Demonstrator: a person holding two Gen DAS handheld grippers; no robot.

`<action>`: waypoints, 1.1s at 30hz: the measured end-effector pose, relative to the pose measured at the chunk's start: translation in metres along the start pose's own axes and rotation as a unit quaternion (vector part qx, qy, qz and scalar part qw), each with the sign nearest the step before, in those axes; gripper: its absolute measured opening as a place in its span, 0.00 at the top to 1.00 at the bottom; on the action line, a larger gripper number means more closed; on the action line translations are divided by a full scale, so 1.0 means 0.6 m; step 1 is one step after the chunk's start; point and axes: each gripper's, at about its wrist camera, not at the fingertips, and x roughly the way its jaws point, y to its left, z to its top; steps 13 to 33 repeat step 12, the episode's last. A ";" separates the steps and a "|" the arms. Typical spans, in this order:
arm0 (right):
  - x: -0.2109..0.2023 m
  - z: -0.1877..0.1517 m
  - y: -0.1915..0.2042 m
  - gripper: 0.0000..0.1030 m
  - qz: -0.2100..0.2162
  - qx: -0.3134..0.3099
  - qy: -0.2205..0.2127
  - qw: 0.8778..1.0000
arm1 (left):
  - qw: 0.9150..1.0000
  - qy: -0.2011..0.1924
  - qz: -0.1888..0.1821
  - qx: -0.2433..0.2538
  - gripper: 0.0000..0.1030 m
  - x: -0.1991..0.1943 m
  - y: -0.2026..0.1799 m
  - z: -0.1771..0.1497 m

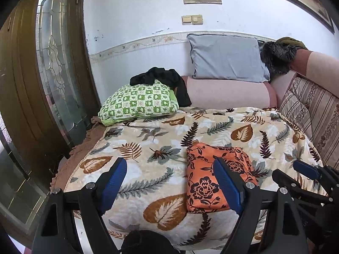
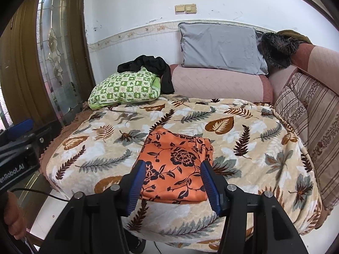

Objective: Fold small clothes

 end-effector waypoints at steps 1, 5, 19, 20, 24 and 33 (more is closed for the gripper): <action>0.006 0.003 0.001 0.44 0.000 -0.001 0.001 1.000 | 1.000 0.000 -0.001 0.001 0.18 0.004 -0.001 0.002; 0.029 0.014 0.004 0.44 0.001 0.000 0.004 1.000 | 1.000 0.001 -0.005 0.000 0.18 0.021 0.001 0.011; 0.070 0.013 0.008 0.44 -0.002 -0.002 0.020 1.000 | 0.998 -0.008 -0.052 -0.020 0.18 0.056 0.008 0.021; 0.070 0.013 0.008 0.44 -0.002 -0.002 0.020 1.000 | 0.998 -0.008 -0.052 -0.020 0.18 0.056 0.008 0.021; 0.070 0.013 0.008 0.44 -0.002 -0.002 0.020 1.000 | 0.998 -0.008 -0.052 -0.020 0.18 0.056 0.008 0.021; 0.070 0.013 0.008 0.44 -0.002 -0.002 0.020 1.000 | 0.998 -0.008 -0.052 -0.020 0.18 0.056 0.008 0.021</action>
